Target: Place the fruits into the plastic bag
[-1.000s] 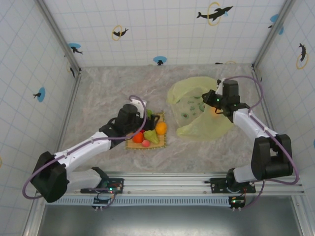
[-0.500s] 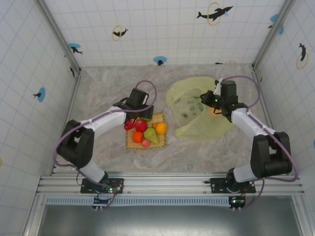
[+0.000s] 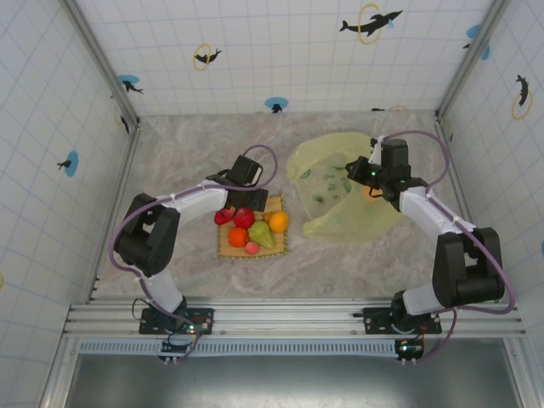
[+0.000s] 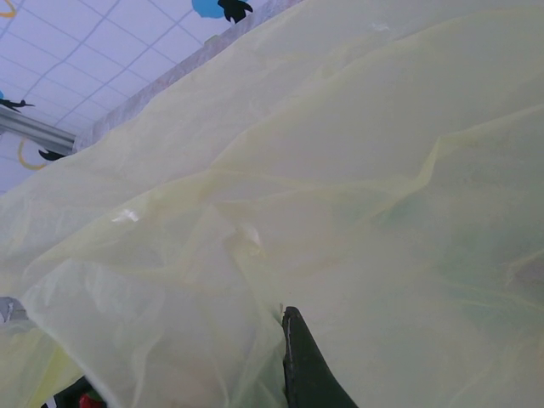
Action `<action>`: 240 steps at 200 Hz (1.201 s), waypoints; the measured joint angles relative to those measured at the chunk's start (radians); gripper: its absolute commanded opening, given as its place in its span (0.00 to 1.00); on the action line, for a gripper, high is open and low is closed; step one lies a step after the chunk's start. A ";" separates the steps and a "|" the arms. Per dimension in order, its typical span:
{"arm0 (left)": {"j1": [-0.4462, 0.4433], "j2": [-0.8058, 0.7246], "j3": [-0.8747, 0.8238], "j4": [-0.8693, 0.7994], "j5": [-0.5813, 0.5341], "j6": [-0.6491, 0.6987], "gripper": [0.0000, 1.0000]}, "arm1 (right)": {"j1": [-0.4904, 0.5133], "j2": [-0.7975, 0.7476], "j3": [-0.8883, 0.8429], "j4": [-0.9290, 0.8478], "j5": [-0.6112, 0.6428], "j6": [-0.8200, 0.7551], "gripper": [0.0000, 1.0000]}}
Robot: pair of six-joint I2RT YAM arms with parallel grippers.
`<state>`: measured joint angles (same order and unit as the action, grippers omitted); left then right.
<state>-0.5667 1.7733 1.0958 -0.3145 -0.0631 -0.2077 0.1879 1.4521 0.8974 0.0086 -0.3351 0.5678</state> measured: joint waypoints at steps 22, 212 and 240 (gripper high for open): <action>0.000 0.004 0.004 -0.001 0.003 0.001 0.72 | 0.000 0.005 0.000 0.002 0.000 0.000 0.00; -0.035 -0.476 -0.385 0.375 0.177 -0.089 0.50 | 0.001 0.023 0.010 -0.001 -0.014 0.035 0.00; -0.139 -0.470 -0.405 0.461 0.237 -0.067 0.49 | 0.001 0.045 0.021 0.000 -0.053 0.064 0.00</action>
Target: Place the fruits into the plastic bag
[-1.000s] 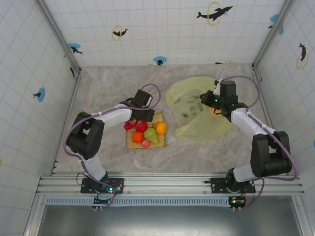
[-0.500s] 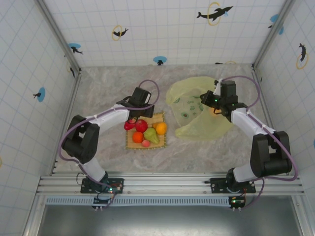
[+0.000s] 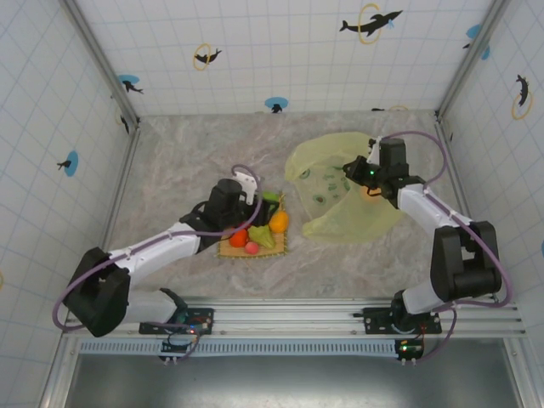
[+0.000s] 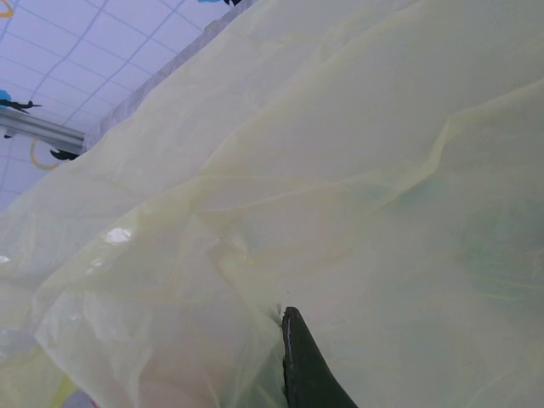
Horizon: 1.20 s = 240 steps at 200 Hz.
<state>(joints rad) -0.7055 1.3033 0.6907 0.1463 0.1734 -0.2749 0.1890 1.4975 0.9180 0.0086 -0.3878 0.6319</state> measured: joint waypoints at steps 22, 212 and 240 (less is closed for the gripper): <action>-0.060 0.074 0.054 0.028 0.025 0.040 0.48 | 0.000 0.012 0.016 -0.001 -0.037 0.023 0.00; -0.119 0.351 0.206 0.193 0.052 0.214 0.51 | 0.022 -0.058 -0.046 0.303 -0.235 0.489 0.00; -0.119 0.395 0.225 0.222 0.009 0.225 0.51 | 0.041 -0.058 -0.067 0.364 -0.237 0.546 0.00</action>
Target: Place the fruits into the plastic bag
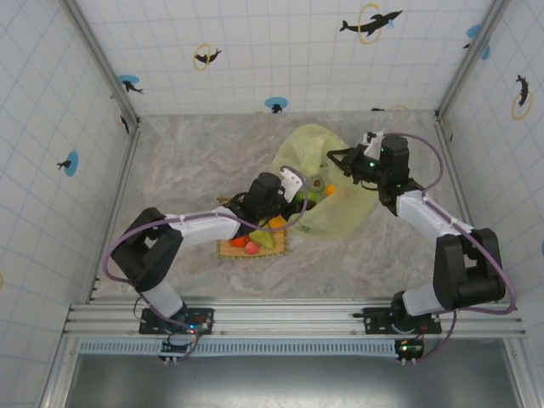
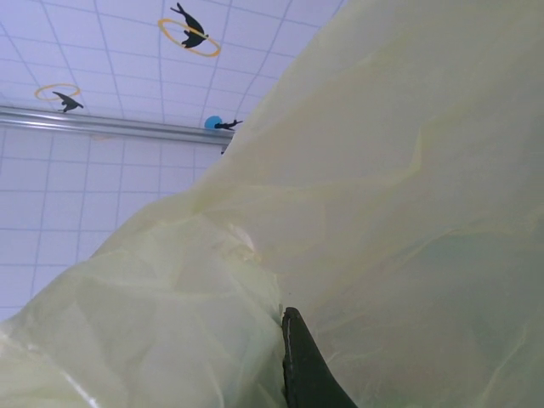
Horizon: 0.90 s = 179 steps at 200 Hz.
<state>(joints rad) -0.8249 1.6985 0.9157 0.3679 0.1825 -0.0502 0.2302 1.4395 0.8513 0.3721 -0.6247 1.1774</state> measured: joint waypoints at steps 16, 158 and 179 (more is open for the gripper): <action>0.000 0.061 0.041 0.015 -0.057 -0.006 0.52 | 0.006 0.000 -0.013 0.012 0.001 0.016 0.00; 0.000 0.344 0.272 0.204 -0.366 -0.159 0.83 | 0.014 0.002 -0.028 0.013 -0.041 -0.004 0.00; 0.000 0.341 0.269 0.202 -0.344 -0.157 0.86 | 0.007 0.002 -0.028 0.013 -0.047 -0.007 0.00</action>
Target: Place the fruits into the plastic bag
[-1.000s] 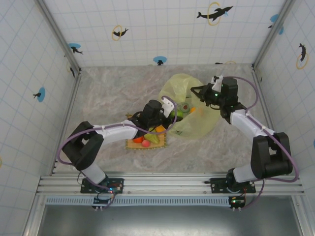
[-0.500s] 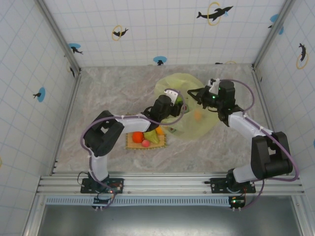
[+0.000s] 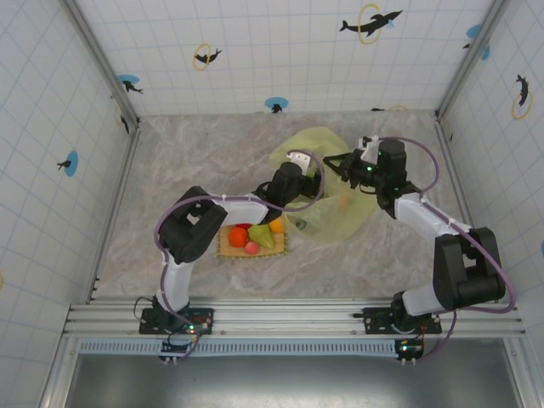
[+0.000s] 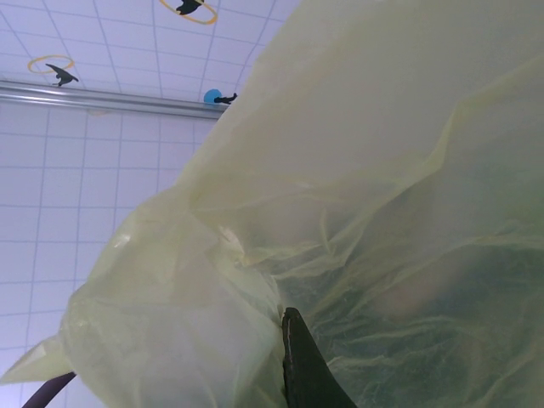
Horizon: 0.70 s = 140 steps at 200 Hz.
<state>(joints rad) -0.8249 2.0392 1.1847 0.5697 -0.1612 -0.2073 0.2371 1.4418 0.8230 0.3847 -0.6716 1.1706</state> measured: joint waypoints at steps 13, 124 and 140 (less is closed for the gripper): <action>0.000 -0.012 -0.008 -0.002 0.017 0.000 0.86 | -0.003 0.001 0.000 0.000 -0.001 0.000 0.00; 0.000 -0.298 -0.172 -0.116 0.311 0.000 0.83 | -0.060 0.068 0.000 0.008 0.029 -0.008 0.00; 0.000 -0.337 -0.212 -0.134 0.345 0.000 0.83 | -0.061 0.079 0.000 0.010 0.041 -0.006 0.00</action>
<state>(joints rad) -0.8249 1.7020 0.9730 0.4362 0.1841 -0.2070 0.1764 1.5208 0.8234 0.3950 -0.6304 1.1645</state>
